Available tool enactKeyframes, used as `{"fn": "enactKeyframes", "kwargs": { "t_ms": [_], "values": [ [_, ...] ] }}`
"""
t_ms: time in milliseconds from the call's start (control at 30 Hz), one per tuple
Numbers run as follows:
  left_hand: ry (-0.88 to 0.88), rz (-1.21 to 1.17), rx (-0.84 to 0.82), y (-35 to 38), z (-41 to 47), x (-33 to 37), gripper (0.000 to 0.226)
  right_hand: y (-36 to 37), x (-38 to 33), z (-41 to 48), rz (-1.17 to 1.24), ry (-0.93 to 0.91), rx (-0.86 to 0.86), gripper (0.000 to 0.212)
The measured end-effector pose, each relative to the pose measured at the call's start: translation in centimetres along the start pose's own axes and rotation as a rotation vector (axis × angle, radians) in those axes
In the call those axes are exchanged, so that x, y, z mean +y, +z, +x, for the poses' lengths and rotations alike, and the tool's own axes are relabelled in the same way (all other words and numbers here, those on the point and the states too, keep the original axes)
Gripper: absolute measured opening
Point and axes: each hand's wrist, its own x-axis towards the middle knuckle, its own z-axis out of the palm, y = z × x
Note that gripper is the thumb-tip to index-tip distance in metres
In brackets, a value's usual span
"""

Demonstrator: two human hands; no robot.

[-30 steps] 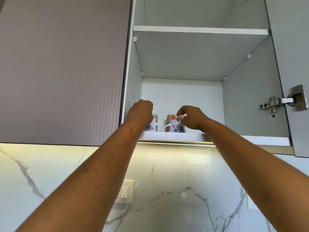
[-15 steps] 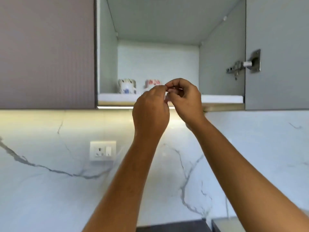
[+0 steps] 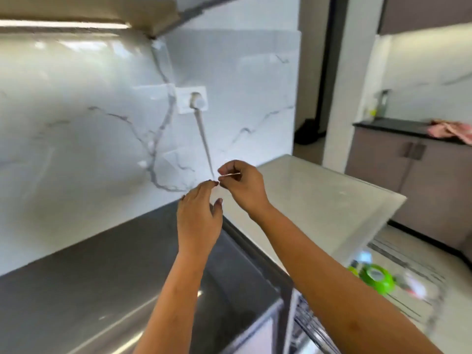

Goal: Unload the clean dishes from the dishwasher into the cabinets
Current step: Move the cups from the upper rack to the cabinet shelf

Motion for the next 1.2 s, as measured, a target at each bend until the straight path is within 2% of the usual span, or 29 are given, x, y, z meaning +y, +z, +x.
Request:
{"fn": "enactKeyframes", "kwargs": {
  "t_ms": [200, 333, 433, 567, 733, 867, 1000, 1067, 1133, 1200],
  "values": [
    [-0.011, -0.152, -0.251, 9.7, -10.1, 8.2, 0.034, -13.7, 10.8, -8.4, -0.243, 0.305, 0.049, 0.019],
    [-0.061, -0.264, -0.506, 15.4, -16.2, 13.1, 0.033, -23.3, 17.1, -14.5, -0.419, 0.538, 0.136, 0.021],
    [-0.162, -0.302, -0.690, 18.8, -20.0, 14.6, 0.031, -28.3, 20.9, -17.6, -0.475, 0.661, 0.138, 0.018],
    [-0.262, -0.268, -0.888, 23.8, -23.7, 13.4, 0.034, -31.1, 27.1, -19.7, -0.498, 0.797, 0.083, 0.019],
    [-0.415, -0.234, -0.947, 31.8, -24.5, 10.4, 0.036, -30.8, 36.0, -18.5, -0.575, 0.839, -0.035, 0.028],
    [-0.520, -0.188, -0.909, 38.6, -23.2, 7.7, 0.036, -28.4, 42.6, -15.7, -0.599, 0.829, -0.146, 0.037],
    [-0.542, -0.143, -0.887, 45.1, -22.1, 4.9, 0.036, -25.5, 48.2, -12.2, -0.615, 0.781, -0.203, 0.058],
    [-0.555, -0.110, -0.880, 48.0, -21.5, 3.8, 0.044, -24.1, 50.7, -10.5, -0.640, 0.731, -0.233, 0.065],
    [-0.544, -0.053, -0.846, 50.1, -20.8, 2.9, 0.061, -22.9, 52.3, -9.4, -0.644, 0.716, -0.251, 0.074],
    [-0.524, -0.046, -0.802, 51.8, -20.0, 2.4, 0.072, -22.6, 53.3, -8.8, -0.625, 0.723, -0.171, 0.072]
  ]
}}
